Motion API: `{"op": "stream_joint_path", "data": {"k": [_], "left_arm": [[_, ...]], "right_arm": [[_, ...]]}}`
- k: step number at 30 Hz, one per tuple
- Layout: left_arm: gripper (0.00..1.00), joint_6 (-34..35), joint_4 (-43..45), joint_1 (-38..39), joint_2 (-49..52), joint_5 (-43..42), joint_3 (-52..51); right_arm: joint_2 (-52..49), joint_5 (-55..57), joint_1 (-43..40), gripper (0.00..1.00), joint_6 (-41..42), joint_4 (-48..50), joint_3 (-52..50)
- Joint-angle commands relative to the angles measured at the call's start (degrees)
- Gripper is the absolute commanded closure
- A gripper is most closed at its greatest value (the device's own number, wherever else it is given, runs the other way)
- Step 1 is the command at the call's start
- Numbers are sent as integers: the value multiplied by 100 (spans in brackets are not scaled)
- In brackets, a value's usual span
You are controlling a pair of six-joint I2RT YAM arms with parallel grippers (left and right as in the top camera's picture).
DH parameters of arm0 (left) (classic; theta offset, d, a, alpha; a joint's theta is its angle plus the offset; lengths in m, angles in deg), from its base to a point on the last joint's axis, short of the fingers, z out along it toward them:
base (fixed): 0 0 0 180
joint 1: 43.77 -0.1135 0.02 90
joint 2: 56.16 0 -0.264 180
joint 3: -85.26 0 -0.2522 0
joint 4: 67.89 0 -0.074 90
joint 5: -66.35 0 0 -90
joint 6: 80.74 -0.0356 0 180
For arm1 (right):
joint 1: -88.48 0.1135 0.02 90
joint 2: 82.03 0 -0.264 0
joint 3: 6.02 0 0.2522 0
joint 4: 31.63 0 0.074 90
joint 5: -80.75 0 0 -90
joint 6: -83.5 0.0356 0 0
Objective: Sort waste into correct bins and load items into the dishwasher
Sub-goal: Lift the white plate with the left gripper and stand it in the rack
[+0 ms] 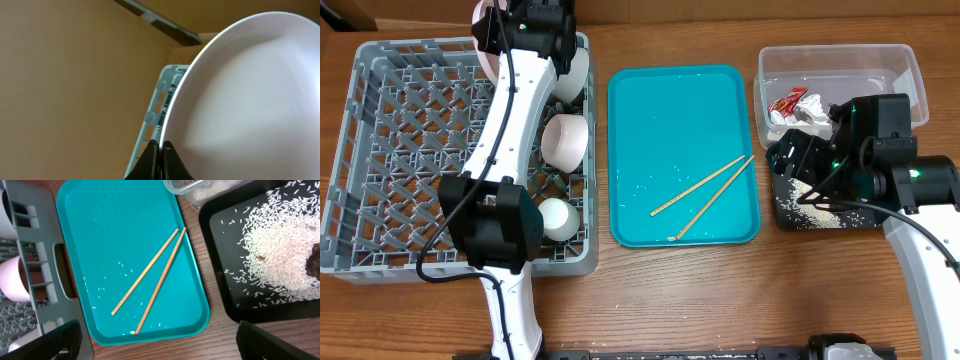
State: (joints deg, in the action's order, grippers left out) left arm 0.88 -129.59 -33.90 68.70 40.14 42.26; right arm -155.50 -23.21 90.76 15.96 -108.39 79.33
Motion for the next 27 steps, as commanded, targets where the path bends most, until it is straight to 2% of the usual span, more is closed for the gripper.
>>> {"op": "stream_joint_path", "data": {"k": [1, 7, 12, 16, 23, 26, 27], "left_arm": [[96, -223, -20, -4, 50, 317, 13], [96, 120, -280, -7, 50, 138, 11], [96, 184, -319, -11, 50, -511, -44], [96, 374, -321, -11, 50, -540, -186], [96, 387, -264, -11, 50, -925, -579], [89, 643, -306, -11, 50, -1257, -697], [82, 721, -337, -11, 50, -1366, -704]], "right_arm": [[15, 44, -11, 0, -13, 31, 79], [15, 44, -11, 0, -13, 31, 79], [15, 44, -11, 0, -13, 31, 79], [15, 44, -11, 0, -13, 31, 79], [15, 44, -11, 0, -13, 31, 79], [15, 44, -11, 0, -13, 31, 79], [15, 44, -11, 0, -13, 31, 79]]}}
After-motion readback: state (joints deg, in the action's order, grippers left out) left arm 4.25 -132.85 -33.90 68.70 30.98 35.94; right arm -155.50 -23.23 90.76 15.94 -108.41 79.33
